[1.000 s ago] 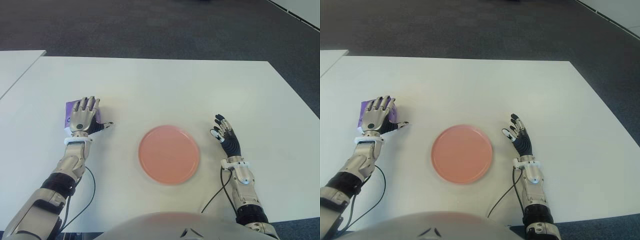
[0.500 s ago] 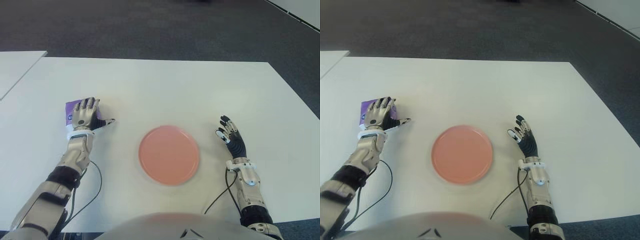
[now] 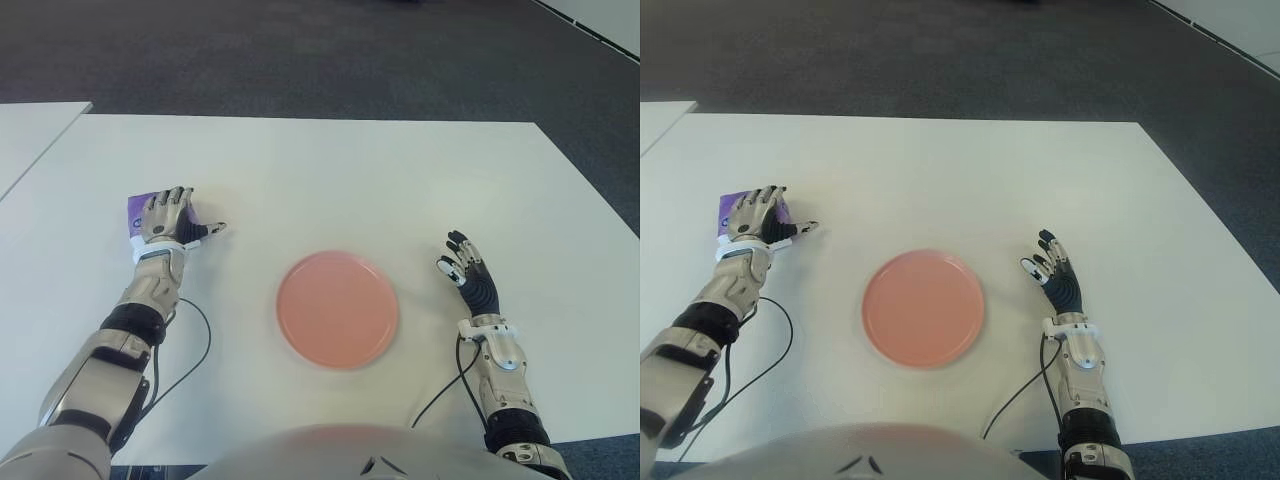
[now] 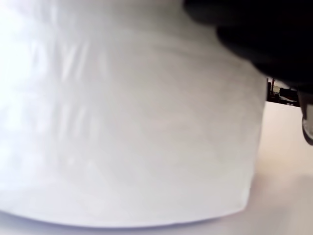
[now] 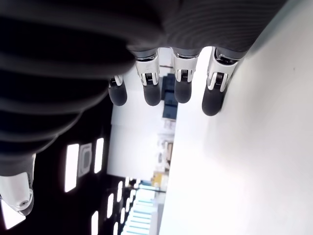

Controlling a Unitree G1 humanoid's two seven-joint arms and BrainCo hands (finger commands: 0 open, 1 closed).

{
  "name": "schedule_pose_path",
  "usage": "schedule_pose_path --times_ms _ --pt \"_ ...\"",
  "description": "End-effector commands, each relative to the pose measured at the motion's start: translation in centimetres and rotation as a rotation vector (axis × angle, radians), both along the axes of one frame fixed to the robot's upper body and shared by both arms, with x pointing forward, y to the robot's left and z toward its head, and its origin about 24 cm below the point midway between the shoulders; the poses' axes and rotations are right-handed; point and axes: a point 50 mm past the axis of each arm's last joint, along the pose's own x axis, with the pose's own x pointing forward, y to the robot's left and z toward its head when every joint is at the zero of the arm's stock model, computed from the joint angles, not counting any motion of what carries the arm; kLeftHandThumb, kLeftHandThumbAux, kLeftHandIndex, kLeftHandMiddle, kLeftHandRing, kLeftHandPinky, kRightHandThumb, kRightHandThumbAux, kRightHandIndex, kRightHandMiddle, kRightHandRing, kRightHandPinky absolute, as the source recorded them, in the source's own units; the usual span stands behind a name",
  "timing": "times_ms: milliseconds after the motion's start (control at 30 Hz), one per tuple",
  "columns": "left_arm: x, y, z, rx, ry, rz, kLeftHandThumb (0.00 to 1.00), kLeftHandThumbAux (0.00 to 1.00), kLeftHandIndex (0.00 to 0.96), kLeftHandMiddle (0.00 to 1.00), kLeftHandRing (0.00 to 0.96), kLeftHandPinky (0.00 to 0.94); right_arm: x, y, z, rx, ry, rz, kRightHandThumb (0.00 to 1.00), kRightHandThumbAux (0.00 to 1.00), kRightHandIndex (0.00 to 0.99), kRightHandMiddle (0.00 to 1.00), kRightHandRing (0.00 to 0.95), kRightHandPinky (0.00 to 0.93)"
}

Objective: Put the tissue paper into the plate.

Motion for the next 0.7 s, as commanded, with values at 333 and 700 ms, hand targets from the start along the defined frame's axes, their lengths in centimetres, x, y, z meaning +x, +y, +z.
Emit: schedule_pose_path --times_ms 333,700 --pt "-5.0 -0.3 -5.7 0.198 0.012 -0.024 0.2 0.441 0.173 0.187 0.164 0.178 -5.4 -1.3 -6.2 0.115 0.325 -0.092 0.125 0.515 0.0 0.005 0.0 0.0" --pt "-4.9 -1.0 -5.5 0.223 -0.088 -0.044 0.209 0.535 0.216 0.23 0.187 0.191 -5.0 -1.7 -5.8 0.111 0.303 -0.104 0.159 0.504 0.0 0.007 0.0 0.0"
